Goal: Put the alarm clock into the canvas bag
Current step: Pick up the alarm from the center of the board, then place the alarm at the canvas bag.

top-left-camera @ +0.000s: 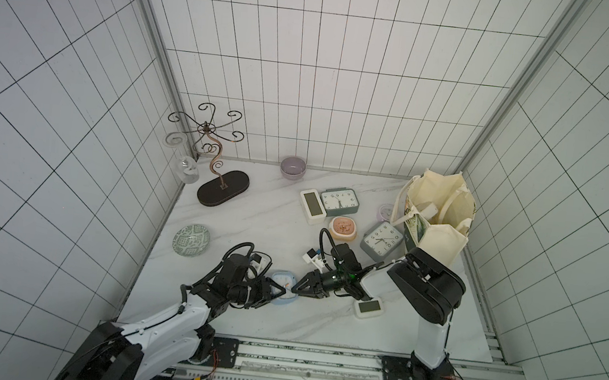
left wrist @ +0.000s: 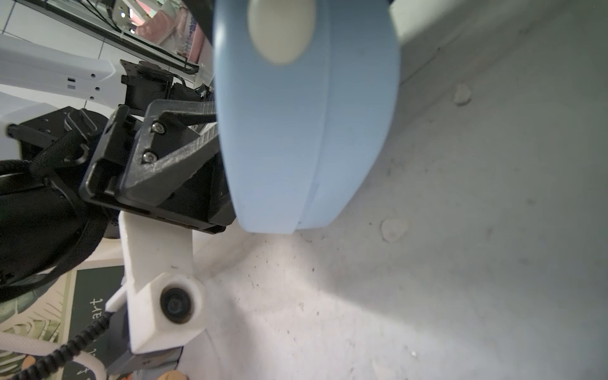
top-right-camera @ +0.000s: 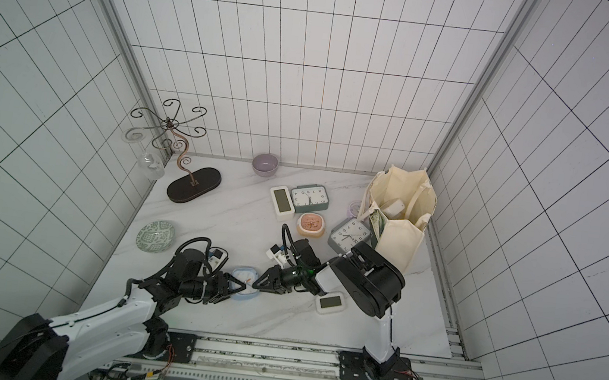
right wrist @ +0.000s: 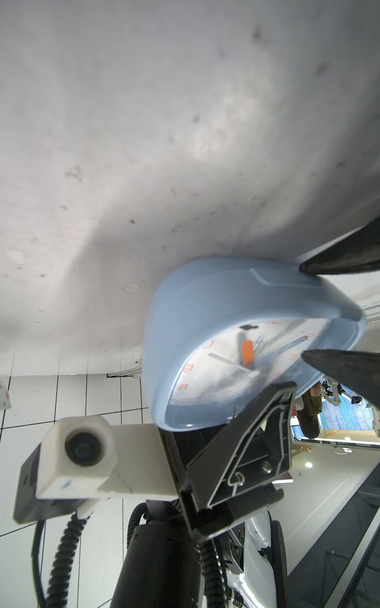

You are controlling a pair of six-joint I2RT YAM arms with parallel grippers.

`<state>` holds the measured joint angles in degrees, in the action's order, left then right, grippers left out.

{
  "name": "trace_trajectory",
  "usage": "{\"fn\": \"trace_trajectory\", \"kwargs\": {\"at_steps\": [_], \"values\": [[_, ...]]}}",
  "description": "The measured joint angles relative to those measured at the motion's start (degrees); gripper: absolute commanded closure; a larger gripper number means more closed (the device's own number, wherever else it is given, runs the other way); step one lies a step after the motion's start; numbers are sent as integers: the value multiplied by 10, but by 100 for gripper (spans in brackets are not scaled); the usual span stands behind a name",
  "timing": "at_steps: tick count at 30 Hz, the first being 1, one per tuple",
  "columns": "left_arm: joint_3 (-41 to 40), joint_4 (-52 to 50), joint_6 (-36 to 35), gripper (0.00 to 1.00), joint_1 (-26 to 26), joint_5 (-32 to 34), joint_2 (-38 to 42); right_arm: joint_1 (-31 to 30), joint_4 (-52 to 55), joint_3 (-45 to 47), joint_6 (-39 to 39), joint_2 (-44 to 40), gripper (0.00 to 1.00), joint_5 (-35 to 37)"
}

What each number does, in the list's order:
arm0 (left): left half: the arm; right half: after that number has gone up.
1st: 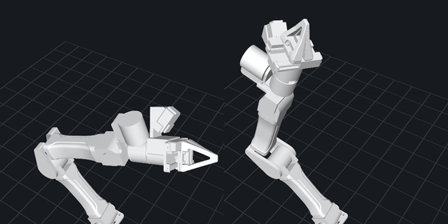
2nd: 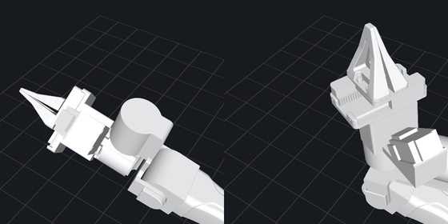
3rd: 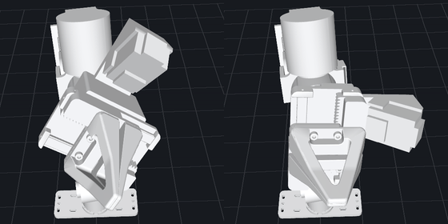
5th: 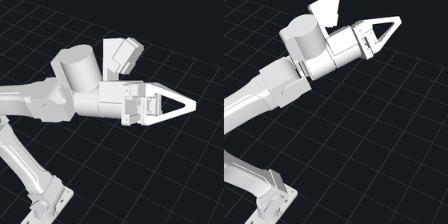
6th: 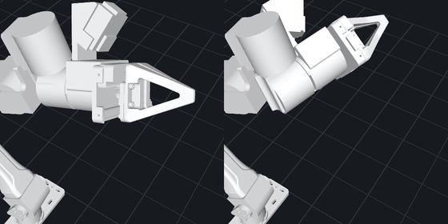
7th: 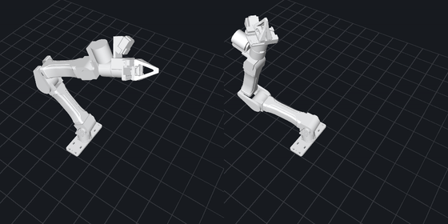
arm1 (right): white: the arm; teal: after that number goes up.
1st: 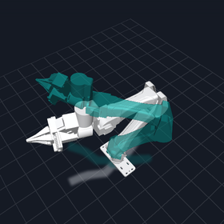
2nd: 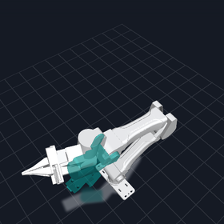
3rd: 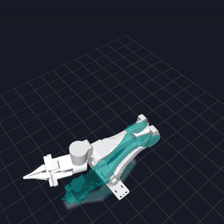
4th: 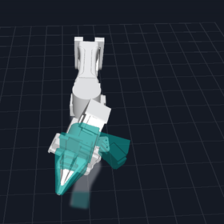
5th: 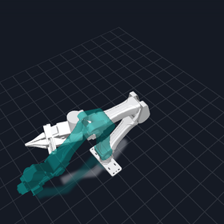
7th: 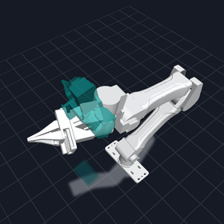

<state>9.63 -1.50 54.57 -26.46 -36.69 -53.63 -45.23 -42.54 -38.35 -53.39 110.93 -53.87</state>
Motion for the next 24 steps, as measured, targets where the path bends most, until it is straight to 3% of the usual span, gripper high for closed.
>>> {"fn": "trace_trajectory", "kwargs": {"at_steps": [4, 7, 11, 15, 20, 24], "values": [[15, 1, -14, 76, 0, 7, 11, 16, 18, 2, 7, -33, 51, 9], [58, 0, -50, 78, 0, 26, 26, 51, 47, 2, 38, -116, 39, 12], [144, 11, -127, 80, 0, 71, 38, 118, 123, 0, 130, -272, 19, 34], [191, 102, -203, 80, 0, 103, 36, 170, 236, -11, 250, -403, 4, 77], [230, 216, -308, 80, -1, 79, -21, 204, 320, -28, 391, -495, 1, 118], [302, 242, -402, 81, 6, -6, -91, 229, 334, -40, 478, -524, 3, 111]]}}
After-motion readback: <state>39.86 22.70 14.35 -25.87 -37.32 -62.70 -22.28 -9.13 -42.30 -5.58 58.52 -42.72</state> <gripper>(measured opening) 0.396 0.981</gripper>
